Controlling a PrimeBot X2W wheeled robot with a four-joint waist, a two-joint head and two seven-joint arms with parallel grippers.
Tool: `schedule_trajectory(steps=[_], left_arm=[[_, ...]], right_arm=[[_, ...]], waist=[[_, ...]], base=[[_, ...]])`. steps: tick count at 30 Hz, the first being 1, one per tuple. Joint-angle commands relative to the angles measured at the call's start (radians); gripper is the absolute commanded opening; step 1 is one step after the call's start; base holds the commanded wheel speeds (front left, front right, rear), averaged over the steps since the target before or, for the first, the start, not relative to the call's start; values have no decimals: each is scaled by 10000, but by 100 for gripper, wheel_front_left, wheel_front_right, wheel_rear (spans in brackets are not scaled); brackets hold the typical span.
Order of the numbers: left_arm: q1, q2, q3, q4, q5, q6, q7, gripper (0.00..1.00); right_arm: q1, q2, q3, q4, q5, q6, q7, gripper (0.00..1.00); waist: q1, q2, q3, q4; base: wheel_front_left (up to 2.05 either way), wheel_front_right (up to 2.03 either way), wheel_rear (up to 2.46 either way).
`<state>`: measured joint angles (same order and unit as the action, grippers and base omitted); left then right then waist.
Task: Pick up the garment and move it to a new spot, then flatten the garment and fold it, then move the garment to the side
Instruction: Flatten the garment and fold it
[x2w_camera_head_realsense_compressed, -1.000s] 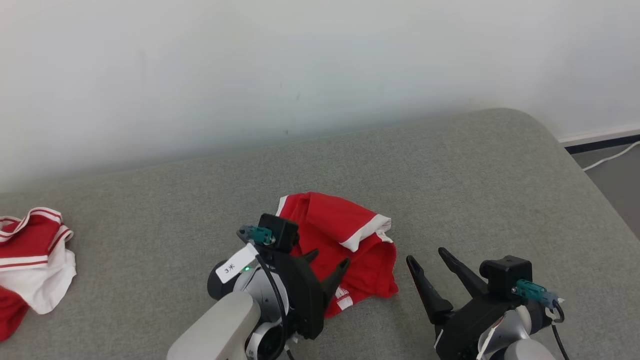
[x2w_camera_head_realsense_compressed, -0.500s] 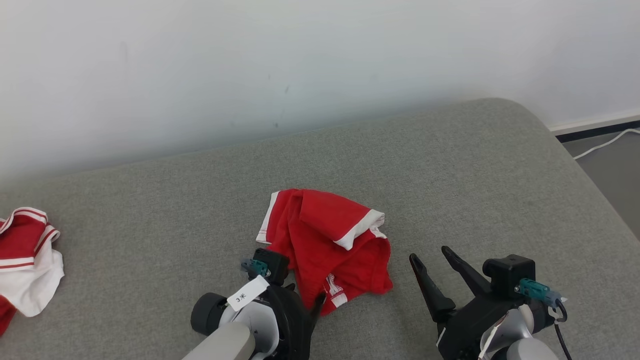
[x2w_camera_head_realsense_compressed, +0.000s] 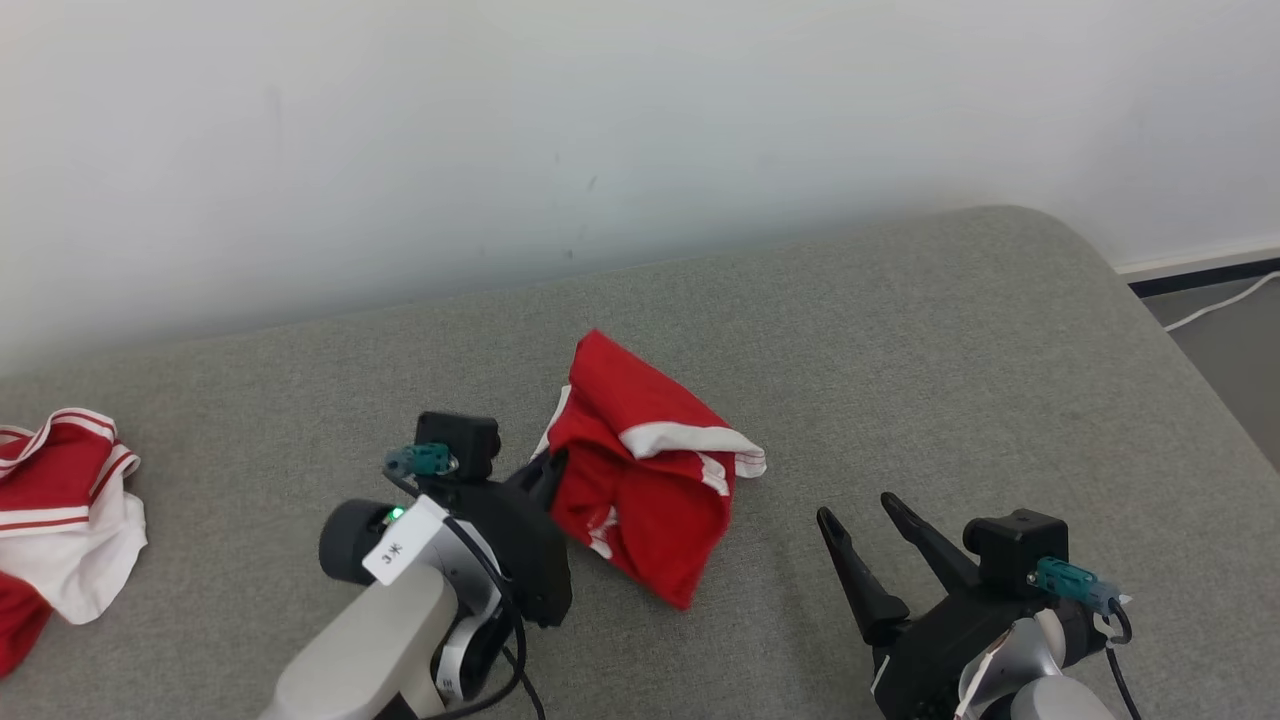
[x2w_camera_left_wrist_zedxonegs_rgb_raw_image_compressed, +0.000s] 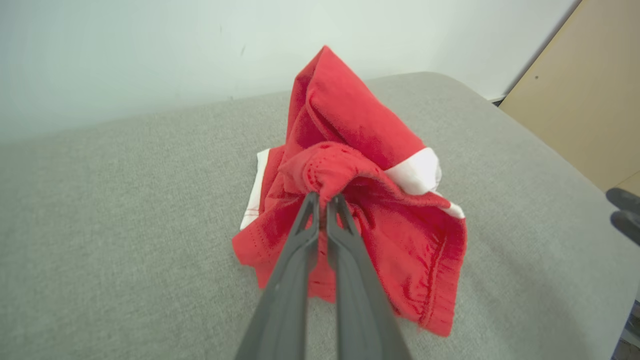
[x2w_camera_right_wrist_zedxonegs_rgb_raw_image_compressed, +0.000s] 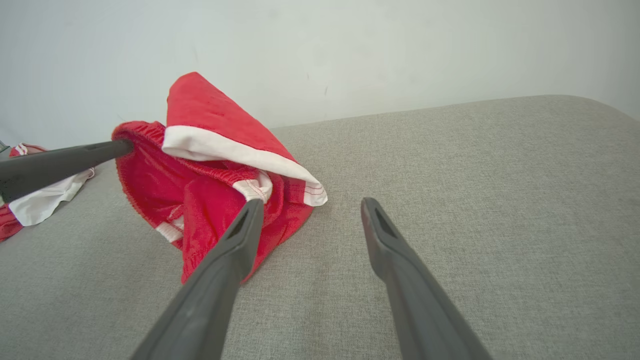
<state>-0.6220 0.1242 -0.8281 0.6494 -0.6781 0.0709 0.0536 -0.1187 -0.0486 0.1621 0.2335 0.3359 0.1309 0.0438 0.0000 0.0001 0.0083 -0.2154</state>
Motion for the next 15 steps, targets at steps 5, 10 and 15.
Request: schedule_trajectory(steps=[5,10,15], left_arm=[[-700,357,397,-530,141,164,-517,0],[-1220,570,606,-1244,207,198,-774,0],[-1681,593,539,-1875,319,80,-592,0]], right_arm=[[-3,-38,3,31,72,-3,-43,100],[49,-38,10,32,78,-3,-36,100],[40,-38,29,44,119,-3,-20,100]], waist=[[0,-1,-62,65],[0,-1,-135,103],[0,-1,-177,105]], base=[[0,0,0],[0,0,0],[0,0,0]])
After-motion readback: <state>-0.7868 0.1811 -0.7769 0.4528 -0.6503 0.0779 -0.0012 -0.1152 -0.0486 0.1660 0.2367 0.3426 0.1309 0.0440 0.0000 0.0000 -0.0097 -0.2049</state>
